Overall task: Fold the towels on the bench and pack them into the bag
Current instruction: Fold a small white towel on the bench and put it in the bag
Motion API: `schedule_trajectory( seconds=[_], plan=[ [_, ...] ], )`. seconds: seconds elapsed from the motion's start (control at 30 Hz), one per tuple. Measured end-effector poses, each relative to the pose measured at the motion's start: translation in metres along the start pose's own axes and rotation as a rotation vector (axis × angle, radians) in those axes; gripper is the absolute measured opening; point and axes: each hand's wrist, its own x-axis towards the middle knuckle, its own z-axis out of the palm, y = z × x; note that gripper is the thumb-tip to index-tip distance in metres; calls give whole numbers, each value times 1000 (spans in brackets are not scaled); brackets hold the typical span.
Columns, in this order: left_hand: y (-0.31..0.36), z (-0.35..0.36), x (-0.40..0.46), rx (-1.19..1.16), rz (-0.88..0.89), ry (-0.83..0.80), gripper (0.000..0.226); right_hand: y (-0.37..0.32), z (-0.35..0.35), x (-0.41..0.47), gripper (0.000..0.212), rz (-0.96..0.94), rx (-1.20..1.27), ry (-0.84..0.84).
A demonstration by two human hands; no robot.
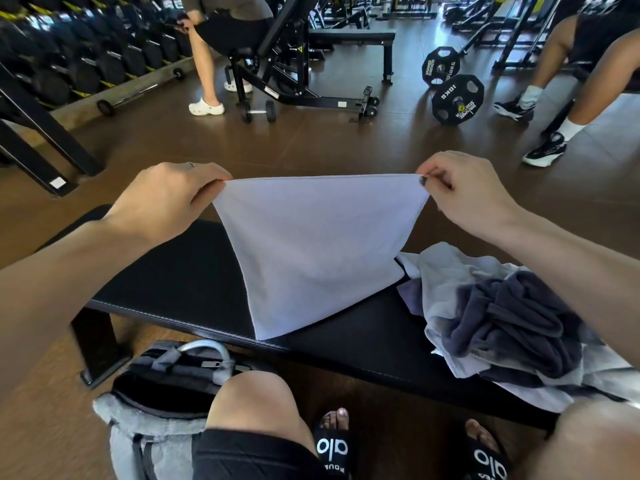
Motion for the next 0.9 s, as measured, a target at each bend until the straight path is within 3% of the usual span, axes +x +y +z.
schedule_trajectory(
  seconds=[0.17, 0.3, 0.4, 0.6, 0.73, 0.9],
  plan=[
    [-9, -1, 7, 50, -31, 40, 19, -15, -6, 12, 13, 111, 172, -36],
    [-19, -14, 22, 100, -91, 200, 20, -25, -17, 35, 17, 116, 420, 86],
    [-20, -15, 31, 133, -146, 211, 19, -27, -16, 44, 17, 55, 290, 96],
    [-19, -12, 43, 180, -207, 207, 19, -18, -7, 57, 19, 68, 281, 133],
    [-17, -5, 70, 148, -358, 150, 18, -17, -2, 84, 16, 131, 249, 82],
    [-29, -14, 121, 48, -522, 224, 23, -18, -19, 126, 22, 152, 217, 149]
  ],
)
